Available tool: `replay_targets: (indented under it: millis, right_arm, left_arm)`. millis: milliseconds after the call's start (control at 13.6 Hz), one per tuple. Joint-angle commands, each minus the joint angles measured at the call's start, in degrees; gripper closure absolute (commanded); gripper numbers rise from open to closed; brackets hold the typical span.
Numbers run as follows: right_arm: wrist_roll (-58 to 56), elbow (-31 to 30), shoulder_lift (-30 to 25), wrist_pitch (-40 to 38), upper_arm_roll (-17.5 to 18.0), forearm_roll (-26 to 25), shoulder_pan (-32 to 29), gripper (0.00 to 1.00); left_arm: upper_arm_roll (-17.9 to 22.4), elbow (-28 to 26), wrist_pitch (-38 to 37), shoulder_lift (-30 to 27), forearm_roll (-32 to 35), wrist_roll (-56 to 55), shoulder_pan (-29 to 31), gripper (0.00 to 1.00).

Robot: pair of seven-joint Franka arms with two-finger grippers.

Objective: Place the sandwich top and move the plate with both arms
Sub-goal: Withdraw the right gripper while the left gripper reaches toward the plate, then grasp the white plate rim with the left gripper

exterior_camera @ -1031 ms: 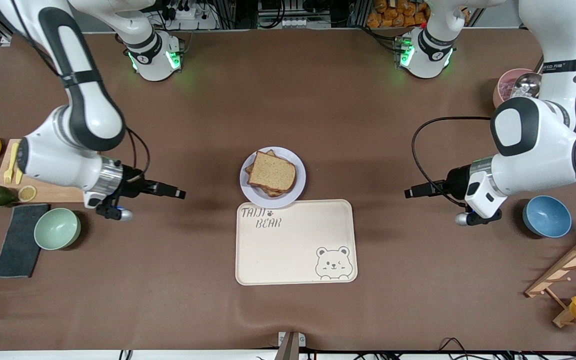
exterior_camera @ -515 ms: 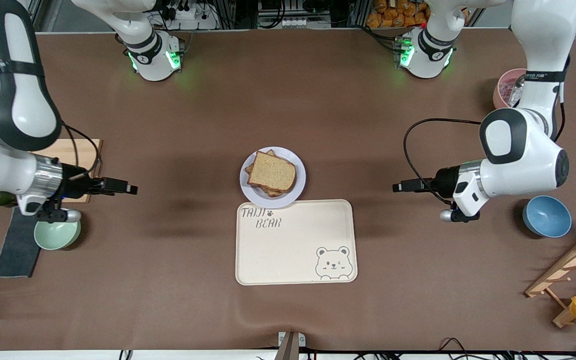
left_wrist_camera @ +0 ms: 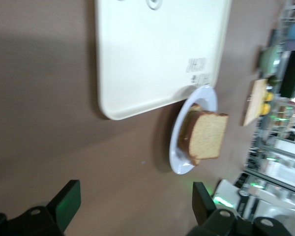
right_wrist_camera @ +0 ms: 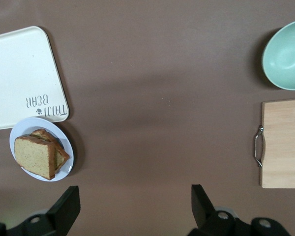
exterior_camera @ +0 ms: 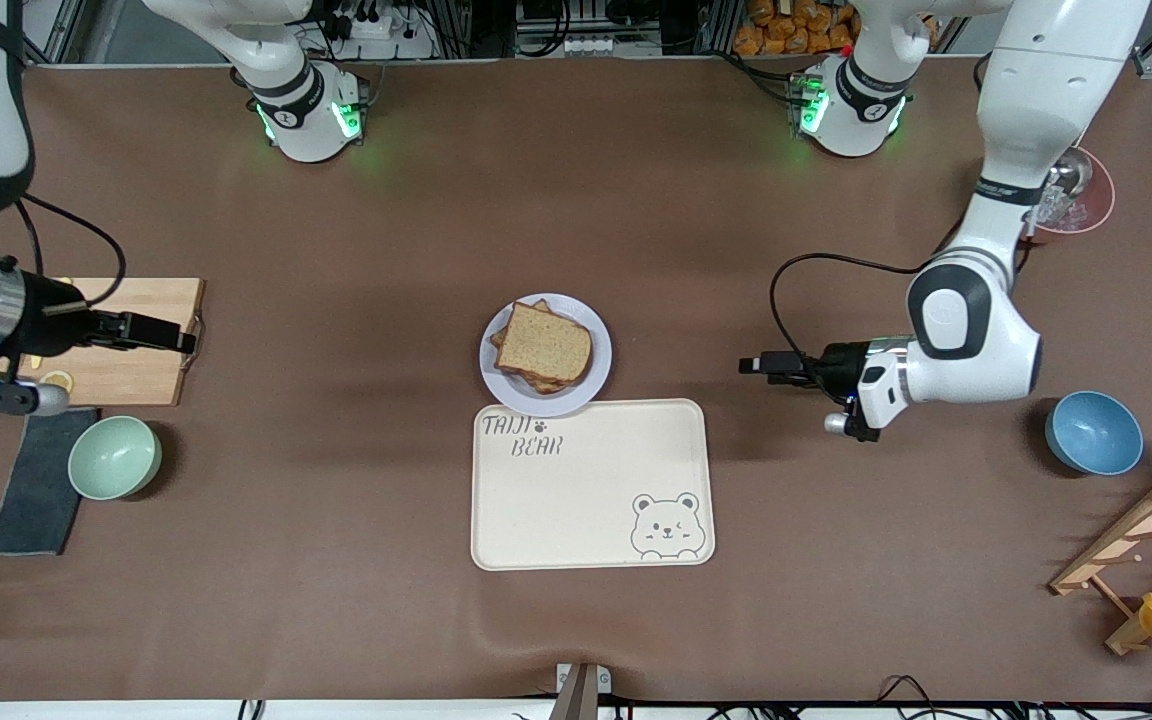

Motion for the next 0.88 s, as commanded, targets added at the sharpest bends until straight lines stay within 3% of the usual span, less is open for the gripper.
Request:
replay_targets:
  millis: [0, 221, 368, 589, 810]
  right_arm:
    - [2.39, -0.72, -4.91, -2.51, 0.46, -2.75, -0.28, 0.00]
    - [-0.14, -4.24, -11.50, -2.51, 0.02, -3.37, -1.77, 0.00]
    - [-1.39, -6.87, -14.58, -2.17, 0.02, -6.44, -2.04, 0.00]
    - [-1.39, -11.70, -16.17, 3.35, 0.02, -6.89, -2.04, 0.00]
    - [-1.13, -11.19, -15.21, 4.86, 0.19, -7.15, -1.52, 0.00]
  left_arm:
    - [-0.09, -3.60, 1.41, -0.99, -8.74, 4.72, -2.52, 0.00]
    - [-0.09, -8.78, 6.84, -0.90, -19.72, 15.15, -6.56, 0.00]
    - [-0.09, -10.90, 7.21, -0.29, -25.72, 20.88, -7.45, 0.00]
    - [-0.78, -12.14, 7.30, 0.93, -31.34, 26.85, -8.24, 0.00]
    - [-3.07, -11.97, 7.30, 3.75, -39.60, 33.98, -8.50, 0.03]
